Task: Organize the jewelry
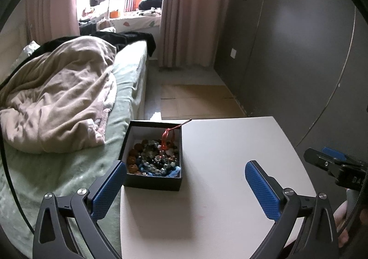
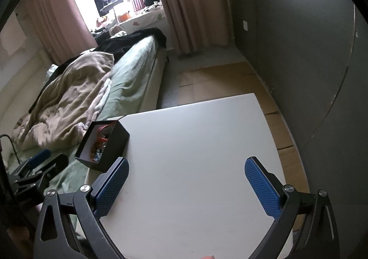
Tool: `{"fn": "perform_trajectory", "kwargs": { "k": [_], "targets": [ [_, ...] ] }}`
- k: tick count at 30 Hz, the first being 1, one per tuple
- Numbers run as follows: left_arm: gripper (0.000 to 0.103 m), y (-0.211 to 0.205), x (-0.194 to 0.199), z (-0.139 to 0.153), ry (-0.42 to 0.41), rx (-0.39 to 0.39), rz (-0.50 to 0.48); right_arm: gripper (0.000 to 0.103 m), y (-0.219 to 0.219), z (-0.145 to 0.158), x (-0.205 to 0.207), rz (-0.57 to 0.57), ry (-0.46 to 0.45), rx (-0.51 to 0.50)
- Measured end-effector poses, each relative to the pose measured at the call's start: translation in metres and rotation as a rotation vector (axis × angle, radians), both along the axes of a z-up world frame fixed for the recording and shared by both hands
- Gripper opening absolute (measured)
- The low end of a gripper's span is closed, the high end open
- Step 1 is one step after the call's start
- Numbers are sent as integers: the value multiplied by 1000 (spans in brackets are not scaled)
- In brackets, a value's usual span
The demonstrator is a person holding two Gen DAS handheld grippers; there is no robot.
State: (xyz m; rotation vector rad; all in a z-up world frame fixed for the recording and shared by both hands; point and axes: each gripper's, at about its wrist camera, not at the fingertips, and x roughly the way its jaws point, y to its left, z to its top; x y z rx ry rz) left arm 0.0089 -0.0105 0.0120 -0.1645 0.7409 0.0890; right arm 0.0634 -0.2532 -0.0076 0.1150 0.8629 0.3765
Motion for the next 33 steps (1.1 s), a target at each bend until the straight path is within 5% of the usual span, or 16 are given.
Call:
{"fn": "perform_trajectory", "kwargs": {
  "k": [33],
  "targets": [
    [102,-1,-1,1,1,2,-3,102,1,1,-2,8,-7,-11]
  ]
}}
